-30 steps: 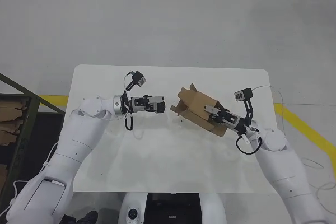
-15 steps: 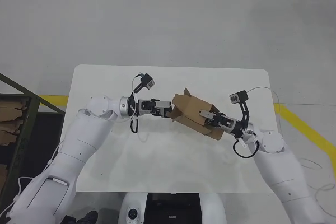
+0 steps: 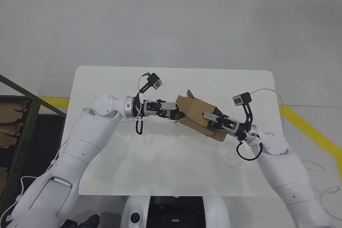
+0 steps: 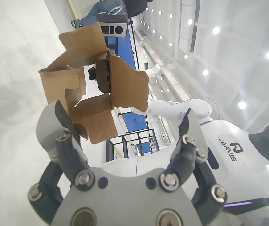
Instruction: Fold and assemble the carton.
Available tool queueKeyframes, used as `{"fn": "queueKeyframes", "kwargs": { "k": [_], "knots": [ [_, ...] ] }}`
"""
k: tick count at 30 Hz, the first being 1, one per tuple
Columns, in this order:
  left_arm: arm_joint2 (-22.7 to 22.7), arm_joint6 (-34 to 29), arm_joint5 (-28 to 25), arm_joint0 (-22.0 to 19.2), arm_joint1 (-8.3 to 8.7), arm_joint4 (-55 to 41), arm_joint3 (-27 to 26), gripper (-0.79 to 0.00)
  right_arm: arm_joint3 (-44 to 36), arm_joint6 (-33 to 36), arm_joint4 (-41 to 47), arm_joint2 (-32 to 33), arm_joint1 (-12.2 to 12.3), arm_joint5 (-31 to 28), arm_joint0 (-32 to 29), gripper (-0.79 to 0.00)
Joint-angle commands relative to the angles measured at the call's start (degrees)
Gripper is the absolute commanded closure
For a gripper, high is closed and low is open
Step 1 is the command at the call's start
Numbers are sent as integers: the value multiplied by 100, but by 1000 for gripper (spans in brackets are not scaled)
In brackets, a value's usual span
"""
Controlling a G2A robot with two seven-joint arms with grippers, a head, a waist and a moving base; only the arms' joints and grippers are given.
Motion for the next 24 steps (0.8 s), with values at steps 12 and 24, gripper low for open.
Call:
{"fn": "queueKeyframes", "kwargs": {
  "k": [12, 24],
  "knots": [
    [279, -56, 18, -151, -108, -14, 45, -785, 65, 9, 53, -9, -6, -50, -1, 0],
    [316, -59, -2, -260, -154, -2, 209, -785, 41, 148, 218, 1, -3, -67, -28, 0]
  ]
}}
